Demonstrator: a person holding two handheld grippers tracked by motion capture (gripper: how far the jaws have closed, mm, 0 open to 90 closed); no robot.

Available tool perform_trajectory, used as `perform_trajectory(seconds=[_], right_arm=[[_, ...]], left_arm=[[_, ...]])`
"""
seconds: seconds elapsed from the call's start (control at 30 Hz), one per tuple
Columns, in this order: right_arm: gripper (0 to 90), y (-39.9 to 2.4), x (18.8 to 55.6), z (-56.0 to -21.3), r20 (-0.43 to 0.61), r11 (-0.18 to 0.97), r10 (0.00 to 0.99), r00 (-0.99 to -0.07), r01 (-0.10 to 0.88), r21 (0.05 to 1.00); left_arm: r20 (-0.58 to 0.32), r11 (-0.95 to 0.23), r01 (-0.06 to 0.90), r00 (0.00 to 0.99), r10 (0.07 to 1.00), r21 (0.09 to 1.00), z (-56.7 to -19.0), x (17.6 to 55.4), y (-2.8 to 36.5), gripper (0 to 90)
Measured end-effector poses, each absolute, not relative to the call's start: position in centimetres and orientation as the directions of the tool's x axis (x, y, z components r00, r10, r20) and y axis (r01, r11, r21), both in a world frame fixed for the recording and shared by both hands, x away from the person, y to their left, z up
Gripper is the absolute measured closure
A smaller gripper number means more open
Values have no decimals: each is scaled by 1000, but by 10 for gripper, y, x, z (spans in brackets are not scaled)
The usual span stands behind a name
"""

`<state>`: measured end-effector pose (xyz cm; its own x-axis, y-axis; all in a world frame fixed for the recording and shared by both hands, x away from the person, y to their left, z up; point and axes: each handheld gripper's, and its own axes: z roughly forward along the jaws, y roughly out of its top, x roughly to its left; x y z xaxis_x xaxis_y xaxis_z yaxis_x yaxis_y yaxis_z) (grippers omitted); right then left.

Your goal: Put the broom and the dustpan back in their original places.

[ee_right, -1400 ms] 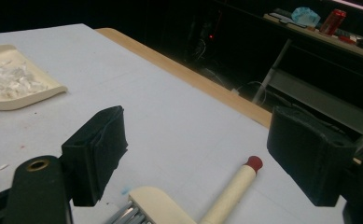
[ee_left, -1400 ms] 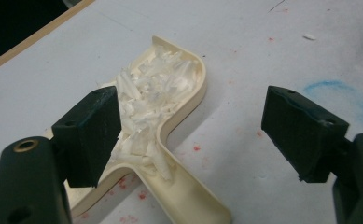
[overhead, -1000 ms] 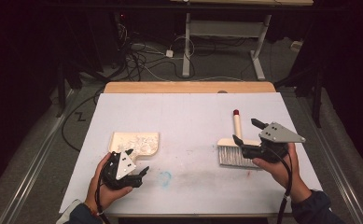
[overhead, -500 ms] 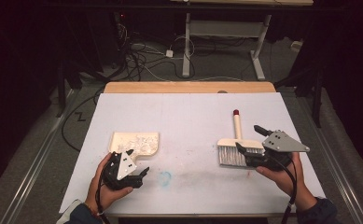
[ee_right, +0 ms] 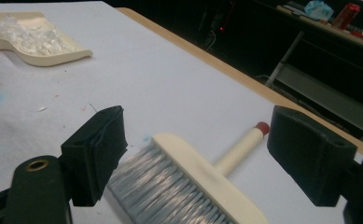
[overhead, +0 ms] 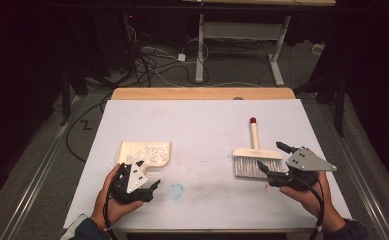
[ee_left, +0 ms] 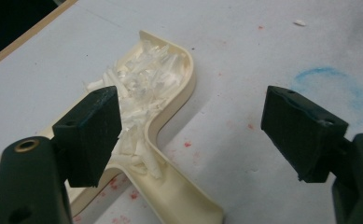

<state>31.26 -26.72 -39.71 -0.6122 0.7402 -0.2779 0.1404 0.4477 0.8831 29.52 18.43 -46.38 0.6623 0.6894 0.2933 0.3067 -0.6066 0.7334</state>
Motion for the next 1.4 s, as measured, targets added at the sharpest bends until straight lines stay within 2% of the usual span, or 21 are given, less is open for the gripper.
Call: perform_trajectory(seconds=[0.67,0.83,1.4], right_arm=[[191,-288,296,-435,-300,476,758,-579,177,861],[190,-288,292,-449,-288,489,749,-597,204,848],[186,-288,287,-441,-289,463,757,-587,170,870]], left_arm=[[280,-602,303,674,683,739,-465,299,182,192],[282,-604,300,676,681,739,-465,301,181,192],[311,-629,268,689,654,730,-465,294,178,192]])
